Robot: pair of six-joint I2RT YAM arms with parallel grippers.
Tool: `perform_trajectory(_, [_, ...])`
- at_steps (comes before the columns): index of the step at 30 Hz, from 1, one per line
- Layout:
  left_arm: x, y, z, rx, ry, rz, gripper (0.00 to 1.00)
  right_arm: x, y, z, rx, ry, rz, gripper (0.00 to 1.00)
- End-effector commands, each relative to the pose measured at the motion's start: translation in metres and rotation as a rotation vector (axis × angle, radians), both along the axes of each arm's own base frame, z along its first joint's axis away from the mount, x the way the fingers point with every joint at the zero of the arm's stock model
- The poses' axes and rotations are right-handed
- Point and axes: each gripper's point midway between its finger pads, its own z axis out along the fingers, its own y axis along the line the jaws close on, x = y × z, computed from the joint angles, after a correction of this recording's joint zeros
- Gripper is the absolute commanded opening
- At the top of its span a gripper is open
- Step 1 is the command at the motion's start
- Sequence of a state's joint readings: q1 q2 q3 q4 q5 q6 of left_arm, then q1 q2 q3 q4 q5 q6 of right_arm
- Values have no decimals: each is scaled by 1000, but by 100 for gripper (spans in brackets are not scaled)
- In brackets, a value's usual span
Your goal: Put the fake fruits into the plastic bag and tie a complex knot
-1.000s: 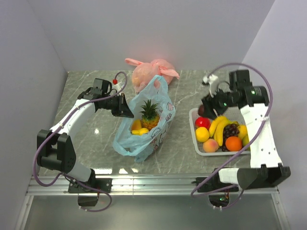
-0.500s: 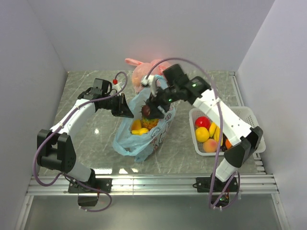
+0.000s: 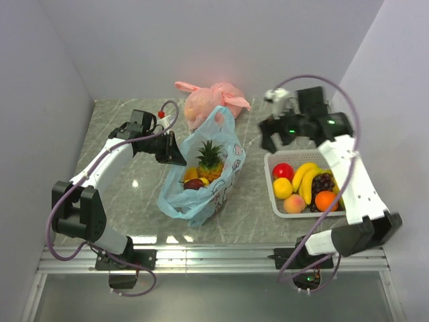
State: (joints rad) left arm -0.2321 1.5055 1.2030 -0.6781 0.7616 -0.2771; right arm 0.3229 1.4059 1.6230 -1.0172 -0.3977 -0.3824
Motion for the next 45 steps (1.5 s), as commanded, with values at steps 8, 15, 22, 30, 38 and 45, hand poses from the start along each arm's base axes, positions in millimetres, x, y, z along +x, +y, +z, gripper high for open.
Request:
perform_trajectory(8, [2, 3, 11, 12, -55, -23, 1, -67, -235, -22, -527, 121, -544, 100])
perform_trajectory(15, [1, 2, 10, 3, -50, -29, 0, -121, -318, -59, -609, 329, -708, 100])
perform_trajectory(22, [1, 3, 9, 12, -46, -34, 1, -123, -318, -93, -529, 452, -680, 100])
perform_trajectory(30, [1, 4, 8, 18, -44, -32, 0, -134, -321, -125, -506, 580, -601, 100])
perform_trajectory(38, [1, 4, 6, 21, -39, -29, 1, -143, -319, -153, -421, 692, -563, 100])
perform_trajectory(45, [1, 4, 8, 22, -44, -30, 0, -144, -318, -152, -350, 731, -563, 82])
